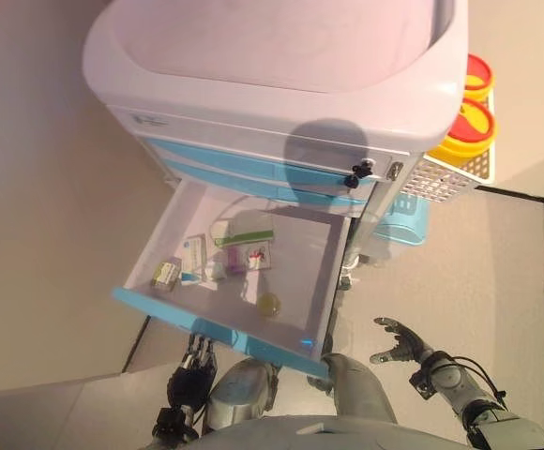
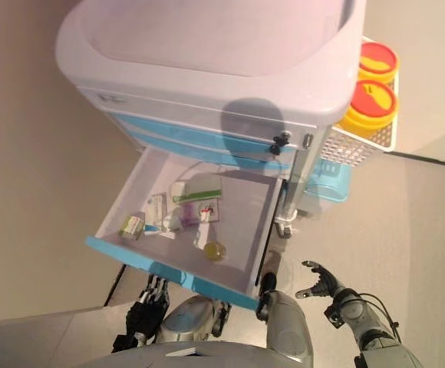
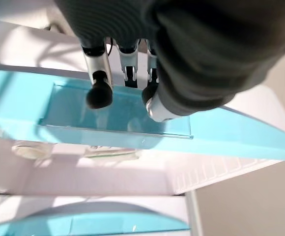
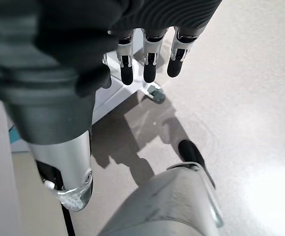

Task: Open the drawer and pick up the medicine

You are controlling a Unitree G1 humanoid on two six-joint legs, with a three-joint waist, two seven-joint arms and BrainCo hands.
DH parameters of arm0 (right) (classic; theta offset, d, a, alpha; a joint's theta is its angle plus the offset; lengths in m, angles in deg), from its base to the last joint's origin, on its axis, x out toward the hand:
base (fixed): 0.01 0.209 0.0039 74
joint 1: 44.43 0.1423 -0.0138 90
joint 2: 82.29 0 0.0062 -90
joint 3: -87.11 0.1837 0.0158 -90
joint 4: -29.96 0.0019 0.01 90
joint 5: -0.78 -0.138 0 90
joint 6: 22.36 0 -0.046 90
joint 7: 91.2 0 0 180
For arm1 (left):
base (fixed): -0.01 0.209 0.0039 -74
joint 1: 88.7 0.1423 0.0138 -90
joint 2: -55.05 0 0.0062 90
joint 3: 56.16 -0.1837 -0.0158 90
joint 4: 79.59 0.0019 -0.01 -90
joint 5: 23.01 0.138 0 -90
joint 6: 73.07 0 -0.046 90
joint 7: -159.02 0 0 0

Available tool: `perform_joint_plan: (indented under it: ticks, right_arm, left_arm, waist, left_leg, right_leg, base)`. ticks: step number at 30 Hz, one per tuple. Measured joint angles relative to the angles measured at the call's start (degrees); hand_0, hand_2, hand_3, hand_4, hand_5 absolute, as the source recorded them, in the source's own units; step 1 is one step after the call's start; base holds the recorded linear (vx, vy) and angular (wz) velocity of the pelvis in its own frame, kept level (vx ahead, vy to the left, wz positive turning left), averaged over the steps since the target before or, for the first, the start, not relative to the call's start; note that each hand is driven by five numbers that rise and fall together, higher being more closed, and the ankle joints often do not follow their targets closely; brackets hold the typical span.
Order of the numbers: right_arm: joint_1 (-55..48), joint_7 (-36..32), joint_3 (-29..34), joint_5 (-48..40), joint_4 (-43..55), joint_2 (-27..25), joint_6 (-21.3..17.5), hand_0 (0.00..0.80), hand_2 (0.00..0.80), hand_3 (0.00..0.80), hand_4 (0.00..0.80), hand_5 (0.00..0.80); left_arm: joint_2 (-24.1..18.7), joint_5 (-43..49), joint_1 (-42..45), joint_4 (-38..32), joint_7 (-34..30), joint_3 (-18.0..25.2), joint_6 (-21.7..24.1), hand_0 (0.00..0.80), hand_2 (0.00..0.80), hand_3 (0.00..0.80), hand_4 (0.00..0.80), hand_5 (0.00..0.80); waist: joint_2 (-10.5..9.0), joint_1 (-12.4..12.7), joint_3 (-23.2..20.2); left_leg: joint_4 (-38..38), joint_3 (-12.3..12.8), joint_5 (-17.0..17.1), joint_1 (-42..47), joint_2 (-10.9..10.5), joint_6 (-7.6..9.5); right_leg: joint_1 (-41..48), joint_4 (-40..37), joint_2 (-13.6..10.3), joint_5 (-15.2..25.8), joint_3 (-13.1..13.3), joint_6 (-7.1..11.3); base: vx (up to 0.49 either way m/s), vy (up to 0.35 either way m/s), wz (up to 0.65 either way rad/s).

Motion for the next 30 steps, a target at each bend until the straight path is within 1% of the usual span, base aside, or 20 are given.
perform_joint_plan:
  ticks: [1,3,6,10,11,12,13,14,15,18,21,22,24,26,28,29,30]
  right_arm:
    - [-0.6,0.1,0.5,0.0,-0.2,0.0,-0.4,0.0,0.0,0.0,0.0,0.0]
    - [-1.2,0.8,1.0,0.0,-1.0,-0.1,-1.0,0.0,0.0,0.0,0.0,0.0]
    - [-3.2,1.3,1.8,0.2,-2.6,-0.1,-1.0,0.0,0.0,0.0,0.0,0.0]
    - [-3.5,2.2,1.9,0.2,-3.6,-0.2,-1.0,0.0,0.0,0.0,0.0,0.0]
    - [-3.5,2.5,1.9,0.2,-3.6,-0.2,-1.1,0.0,0.0,0.0,0.0,0.0]
    - [-3.5,2.7,2.3,0.2,-3.6,-0.2,-1.3,0.0,0.0,0.0,0.0,0.0]
    - [-3.5,3.2,2.9,0.0,-3.6,-0.1,-1.6,0.0,0.0,0.0,0.0,0.0]
    - [-3.5,3.6,3.0,-0.6,-3.3,-0.1,-2.0,0.0,0.0,0.0,0.0,0.0]
    - [-3.5,4.1,3.1,-1.2,-3.1,-0.1,-2.4,0.0,0.0,0.0,0.0,0.0]
    - [-4.7,6.5,4.1,-4.8,1.5,0.0,-4.3,0.0,0.0,0.0,0.0,0.0]
    - [-7.1,7.4,4.0,-10.2,14.3,0.7,-5.3,0.0,0.0,0.0,0.0,0.0]
    - [-8.1,7.6,4.0,-11.2,20.1,0.8,-5.3,0.0,0.0,0.0,0.0,0.0]
    - [-10.0,8.6,3.9,-12.3,31.1,0.7,-5.1,0.0,0.0,0.0,0.0,0.0]
    - [-12.3,10.2,4.0,-11.9,42.0,0.4,-6.2,0.0,0.0,0.0,0.0,0.0]
    - [-13.0,11.5,4.0,-9.4,48.5,0.2,-7.4,0.0,0.0,0.0,0.0,0.0]
    - [-13.3,11.6,3.2,-7.3,53.2,-0.9,-7.8,0.0,0.0,0.0,0.0,0.0]
    - [-13.3,11.7,2.2,-5.7,57.0,-2.5,-9.4,0.0,0.0,0.0,0.0,0.0]
  left_arm:
    - [0.0,1.0,0.7,0.0,1.2,1.4,0.0,0.8,0.8,0.8,0.8,0.8]
    - [0.0,2.3,1.6,0.4,3.2,4.6,0.4,0.8,0.8,0.8,0.8,0.8]
    - [-1.1,3.9,3.3,0.7,5.1,8.7,1.0,0.8,0.8,0.8,0.8,0.8]
    - [-3.5,6.7,5.4,0.7,5.5,8.9,1.5,0.8,0.8,0.8,0.8,0.8]
    - [-3.6,7.7,5.5,0.6,5.5,8.9,2.0,0.784,0.784,0.784,0.784,0.784]
    - [-3.6,8.8,5.4,0.4,5.5,8.8,2.2,0.223,0.223,0.223,0.223,0.223]
    - [-3.5,9.9,5.4,0.2,5.7,8.6,2.7,0.0,0.0,0.0,0.0,0.0]
    - [-3.4,11.2,5.3,-0.2,6.0,8.4,3.6,0.0,0.0,0.0,0.0,0.0]
    - [-3.3,12.4,5.3,-0.6,6.7,8.0,4.7,0.0,0.0,0.0,0.0,0.0]
    - [-3.4,19.2,4.1,-2.3,13.4,5.3,11.2,0.0,0.0,0.0,0.0,0.0]
    - [-3.6,30.3,3.2,-2.7,24.1,2.4,19.1,0.0,0.0,0.0,0.0,0.0]
    - [-3.6,35.8,3.0,-2.7,28.3,1.0,21.8,0.0,0.0,0.0,0.0,0.0]
    - [-3.8,44.9,2.6,-3.1,35.3,-0.9,25.3,0.0,0.0,0.0,0.0,0.0]
    - [-4.8,52.9,3.9,-3.9,40.4,-2.2,27.0,0.0,0.0,0.0,0.0,0.0]
    - [-5.4,58.0,4.3,-4.1,42.5,-3.3,27.0,0.0,0.0,0.0,0.0,0.0]
    - [-5.4,60.1,4.2,-3.4,43.3,-4.1,26.9,0.0,0.0,0.0,0.0,0.0]
    - [-5.4,61.5,4.1,-2.6,43.7,-4.9,26.8,0.0,0.0,0.0,0.0,0.0]
  waist:
    - [-0.05,0.3,-0.8]
    - [0.17,0.0,-2.4]
    - [0.34,0.9,-3.7]
    - [0.54,1.2,-4.4]
    - [0.54,1.2,-4.4]
    - [0.51,1.2,-4.5]
    - [0.43,1.2,-4.8]
    - [0.34,1.1,-5.1]
    - [0.17,1.0,-5.5]
    - [-0.33,0.6,-6.3]
    - [-1.36,-1.6,-6.8]
    - [-1.64,-2.3,-7.0]
    - [-2.36,-3.9,-7.2]
    - [-2.59,-5.3,-8.2]
    - [-3.02,-6.2,-8.6]
    - [-2.95,-6.7,-8.9]
    - [-2.95,-7.0,-9.1]
  left_leg:
    - [-0.6,0.1,-0.1,0.0,0.0,-0.09]
    - [-0.7,0.2,-0.2,-0.9,0.0,-0.11]
    - [-0.6,0.1,0.1,-1.0,0.1,-0.07]
    - [-0.8,-0.1,0.1,-1.1,0.1,-0.07]
    - [-0.9,-0.1,0.1,-1.1,0.1,-0.06]
    - [-1.1,-0.1,0.2,-1.0,0.1,-0.08]
    - [-1.5,0.0,0.5,-0.9,0.1,-0.1]
    - [-1.5,0.0,1.0,-0.9,0.1,0.21]
    - [-1.5,0.0,1.2,-0.9,0.1,0.16]
    - [-2.0,0.2,1.3,-0.6,0.1,0.28]
    - [-3.0,0.7,1.5,0.3,0.1,0.55]
    - [-3.6,1.2,1.6,0.7,0.1,0.67]
    - [-4.1,1.9,1.6,1.2,0.2,0.76]
    - [-4.7,2.8,1.6,1.4,0.4,1.14]
    - [-5.4,3.9,1.5,2.0,0.7,1.48]
    - [-5.8,4.5,1.6,2.2,0.8,1.67]
    - [-6.1,5.0,1.7,2.4,0.8,1.83]
  right_leg:
    - [-0.3,0.0,-0.2,0.0,-0.1,0.05]
    - [-0.8,-0.2,-0.6,0.0,-0.9,0.1]
    - [-0.7,-0.2,-0.6,0.0,-1.3,0.1]
    - [-0.6,-0.2,-0.6,0.1,-1.4,0.17]
    - [-0.6,-0.3,-0.6,0.1,-1.4,0.19]
    - [-0.6,-0.3,-0.7,0.1,-1.5,0.2]
    - [-0.6,-0.4,-0.7,0.1,-1.5,0.21]
    - [-0.6,-0.4,-0.7,0.0,-1.6,0.25]
    - [-0.6,-0.4,-0.7,0.0,-1.7,0.35]
    - [-0.6,-0.4,-0.6,-0.1,-1.3,0.5]
    - [-0.7,-0.4,-0.3,0.1,0.3,0.81]
    - [-0.7,-0.4,-0.2,0.1,0.7,0.9]
    - [-0.7,-0.7,0.3,0.4,2.1,1.23]
    - [-0.8,-1.6,1.3,0.8,4.0,1.87]
    - [-0.7,-2.0,1.7,1.0,5.4,2.2]
    - [-0.7,-2.6,1.8,1.4,5.7,2.45]
    - [-0.6,-3.1,2.1,1.9,6.4,2.55]
  base:
    - [-0.024,0.019,0.14]
    - [-0.019,0.031,0.18]
    - [-0.008,0.031,0.09]
    - [0.014,0.041,0.03]
    - [0.02,0.042,0.03]
    - [0.021,0.039,0.04]
    - [0.024,0.032,0.06]
    - [0.033,0.03,0.04]
    - [0.044,0.027,0.03]
    - [0.059,0.018,-0.03]
    - [0.039,0.045,-0.14]
    - [0.027,0.066,-0.22]
    - [0.022,0.078,-0.28]
    - [0.011,0.088,-0.3]
    - [0.012,0.073,-0.28]
    - [0.015,0.062,-0.33]
    - [0.012,0.054,-0.33]
